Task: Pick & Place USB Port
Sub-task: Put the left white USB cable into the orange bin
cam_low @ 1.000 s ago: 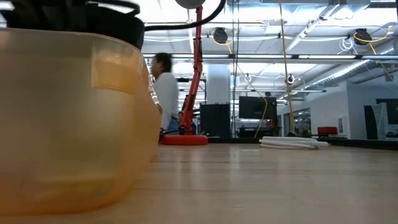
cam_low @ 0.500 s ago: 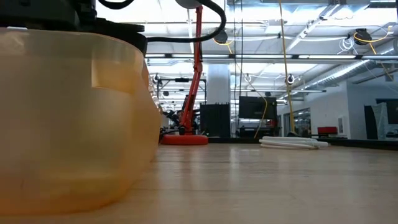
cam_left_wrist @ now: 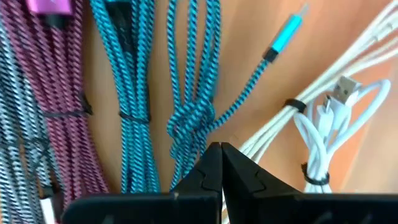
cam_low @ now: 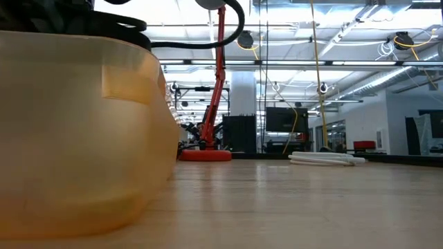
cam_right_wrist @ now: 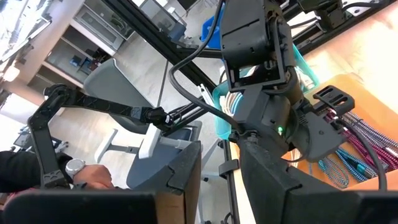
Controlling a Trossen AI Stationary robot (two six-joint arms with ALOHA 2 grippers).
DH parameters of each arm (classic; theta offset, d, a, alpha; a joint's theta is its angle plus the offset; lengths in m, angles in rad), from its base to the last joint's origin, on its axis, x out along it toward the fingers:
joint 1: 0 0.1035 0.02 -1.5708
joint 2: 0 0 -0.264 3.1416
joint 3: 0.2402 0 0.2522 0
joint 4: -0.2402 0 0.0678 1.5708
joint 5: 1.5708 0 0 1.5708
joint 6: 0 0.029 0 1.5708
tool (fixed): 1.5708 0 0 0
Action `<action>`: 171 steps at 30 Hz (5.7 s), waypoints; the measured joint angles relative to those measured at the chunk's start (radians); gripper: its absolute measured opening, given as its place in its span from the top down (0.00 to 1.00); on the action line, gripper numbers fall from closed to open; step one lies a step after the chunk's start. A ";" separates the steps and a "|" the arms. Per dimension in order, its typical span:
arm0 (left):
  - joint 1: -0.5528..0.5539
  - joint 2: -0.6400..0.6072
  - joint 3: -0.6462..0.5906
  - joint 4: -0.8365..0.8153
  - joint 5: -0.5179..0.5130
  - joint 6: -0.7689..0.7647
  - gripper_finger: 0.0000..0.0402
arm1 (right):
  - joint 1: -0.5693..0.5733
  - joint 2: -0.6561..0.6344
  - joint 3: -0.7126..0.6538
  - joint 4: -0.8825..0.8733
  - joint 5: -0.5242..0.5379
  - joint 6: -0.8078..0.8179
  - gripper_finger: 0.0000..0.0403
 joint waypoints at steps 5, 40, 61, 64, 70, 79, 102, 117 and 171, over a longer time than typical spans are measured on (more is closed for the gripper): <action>-0.014 0.000 0.000 0.000 0.023 -0.012 1.00 | 0.000 0.000 0.000 0.000 -0.001 -0.005 0.75; -0.077 0.016 0.000 0.124 0.091 -0.116 1.00 | 0.013 -0.004 0.001 -0.002 -0.054 -0.011 0.75; -0.074 0.118 0.003 0.334 0.175 -0.065 1.00 | 0.010 -0.005 0.001 0.001 -0.041 0.000 0.75; -0.059 0.116 0.003 0.325 0.144 -0.072 1.00 | 0.010 -0.005 0.001 0.002 -0.019 0.000 0.75; -0.054 0.116 0.003 0.317 0.119 -0.080 1.00 | 0.009 -0.005 0.001 0.001 -0.018 0.000 0.75; -0.068 0.109 0.001 0.305 0.068 -0.105 1.00 | 0.009 -0.005 0.000 0.001 -0.018 0.000 0.75; -0.058 0.048 -0.001 0.300 -0.089 -0.134 1.00 | -0.005 -0.005 0.000 0.001 -0.018 -0.008 0.75; -0.015 0.047 -0.001 0.298 -0.062 -0.105 1.00 | -0.008 -0.005 0.000 0.001 -0.019 -0.009 0.75; -0.051 -0.018 -0.002 0.169 -0.417 -0.342 1.00 | -0.008 -0.005 0.000 0.001 -0.015 0.000 0.75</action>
